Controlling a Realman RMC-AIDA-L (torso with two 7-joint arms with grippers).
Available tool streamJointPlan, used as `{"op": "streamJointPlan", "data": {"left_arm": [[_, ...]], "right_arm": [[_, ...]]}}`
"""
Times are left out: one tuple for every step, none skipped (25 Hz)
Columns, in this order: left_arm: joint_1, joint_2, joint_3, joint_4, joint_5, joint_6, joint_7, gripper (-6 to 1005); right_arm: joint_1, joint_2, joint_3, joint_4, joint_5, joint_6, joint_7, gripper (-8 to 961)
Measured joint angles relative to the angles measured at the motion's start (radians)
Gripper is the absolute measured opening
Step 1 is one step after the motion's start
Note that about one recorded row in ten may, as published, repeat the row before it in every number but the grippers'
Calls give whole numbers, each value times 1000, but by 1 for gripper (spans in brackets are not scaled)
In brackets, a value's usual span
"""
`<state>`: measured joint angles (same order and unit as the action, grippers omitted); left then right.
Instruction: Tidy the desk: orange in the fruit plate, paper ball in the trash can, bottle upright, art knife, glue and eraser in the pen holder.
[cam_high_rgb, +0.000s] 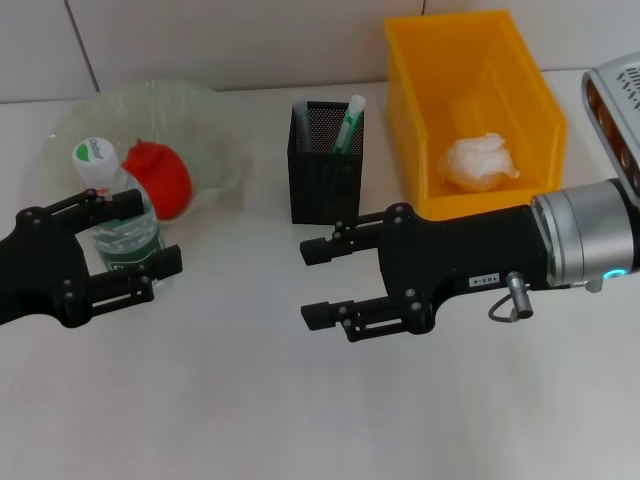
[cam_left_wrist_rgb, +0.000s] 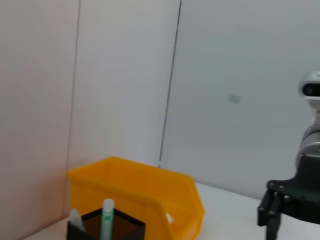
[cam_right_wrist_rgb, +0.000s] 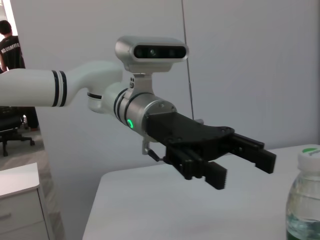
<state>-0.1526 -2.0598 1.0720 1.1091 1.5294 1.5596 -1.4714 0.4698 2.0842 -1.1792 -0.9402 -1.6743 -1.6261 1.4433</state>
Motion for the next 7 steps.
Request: {"op": "streamJointPlan", "data": {"left_arm": [[0,0,0,0,0,0,0,805],[-2,-1,-3,0,0,22,5,805],[-7,-1,-6,0,-1,42,6,805],[-7,-1,-6,0,-1,42,6,805],[-9,-2,-6,0,-1,49,7,805],[-9,-2,-6,0,-1,49,7,805],[-15,-3,-7,0,-5,71,8,805]], "right_arm": [[0,-1,3,0,-1,1,-1,649],[0,-1,5,0,-2,1,-1,649],[-1,-2,6,0,-2,2,-1,649],[-1,-2,6,0,-2,2,-1,649],[0,-3,7,0,-2,3,-1,649],[0,-3,7,0,-3,3,-2,649],[0,-3,7,-1,-4,3,-2,649]]}}
